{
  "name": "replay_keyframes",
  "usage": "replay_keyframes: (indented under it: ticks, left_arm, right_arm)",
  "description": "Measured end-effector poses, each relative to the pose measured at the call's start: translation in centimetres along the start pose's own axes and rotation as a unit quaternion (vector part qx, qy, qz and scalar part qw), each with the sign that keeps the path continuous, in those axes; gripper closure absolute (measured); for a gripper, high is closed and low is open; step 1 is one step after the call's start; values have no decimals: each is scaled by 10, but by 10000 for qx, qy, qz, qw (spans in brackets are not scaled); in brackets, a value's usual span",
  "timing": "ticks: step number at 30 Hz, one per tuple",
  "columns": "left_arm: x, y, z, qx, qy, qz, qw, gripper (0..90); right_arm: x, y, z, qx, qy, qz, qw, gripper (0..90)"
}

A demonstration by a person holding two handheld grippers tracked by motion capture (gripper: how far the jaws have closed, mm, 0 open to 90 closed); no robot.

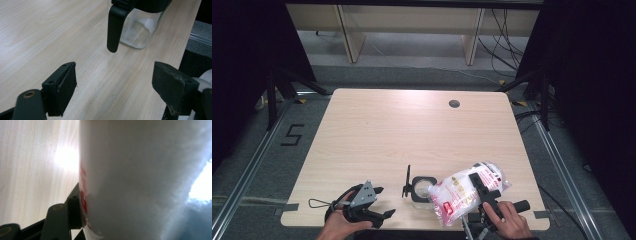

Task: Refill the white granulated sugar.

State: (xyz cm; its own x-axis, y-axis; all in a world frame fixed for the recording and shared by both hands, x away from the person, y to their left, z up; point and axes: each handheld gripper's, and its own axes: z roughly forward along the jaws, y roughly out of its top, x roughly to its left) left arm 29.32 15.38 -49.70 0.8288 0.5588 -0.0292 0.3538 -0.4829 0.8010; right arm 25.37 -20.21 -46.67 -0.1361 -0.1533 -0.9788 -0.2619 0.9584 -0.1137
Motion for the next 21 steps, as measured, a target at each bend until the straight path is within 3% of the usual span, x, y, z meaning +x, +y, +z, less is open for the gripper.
replay_keyframes:
  ticks: [1, 2, 3, 6, 7, 9, 10, 12, 13, 16, 17, 18, 19, 21]
  left_arm:
    - [0, 0, 1, -51, -4, -19, 10000, 192]
    - [1, 0, 0, 4, 10, 46, 10000, 193]
    - [1, 0, 0, -3, 7, 39, 10000, 192]
    - [2, 0, 0, 38, -1, 108, 9999, 193]
    - [1, 0, 0, -1, 10, 48, 10000, 193]
    - [0, 0, 0, -35, 22, 21, 10000, 193]
    - [0, 0, 0, -5, 17, -16, 10000, 192]
    - [0, 0, 0, -20, 12, -3, 10000, 193]
    - [0, 0, -1, 7, -10, 39, 10000, 193]
    - [0, 0, 0, -57, 6, -16, 10000, 193]
    - [0, 0, 0, -41, 7, -22, 10000, 193]
    - [0, 0, 0, -47, 5, -20, 10000, 193]
    - [0, 0, 0, -48, 3, -17, 10000, 193]
    - [0, -1, 1, -59, -26, -11, 10000, 193]
  right_arm:
    - [-2, 0, 0, -42, -62, -204, 9998, 416]
    - [-1, 0, -1, 48, -7, -142, 9999, 416]
    - [1, -2, 0, -81, -97, -5, 9999, 416]
    - [1, -2, 0, -93, -63, -15, 9999, 416]
    - [-3, -1, 1, -143, -100, -243, 9996, 416]
    - [1, -2, 0, -86, -45, -12, 10000, 416]
    - [1, -2, 0, -89, -50, -10, 9999, 416]
    - [-3, -1, 1, -154, -60, -311, 9994, 416]
    - [0, -2, 0, -89, -31, -83, 9999, 416]
    - [-1, -1, 0, -78, -44, -149, 9998, 417]
    - [1, -1, 0, -38, -43, -2, 10000, 417]
    - [1, -1, 0, -45, -43, -26, 10000, 417]
    - [-2, -1, -1, -97, -105, -216, 9997, 417]
    - [-2, 0, -2, -3, -67, -261, 9996, 417]
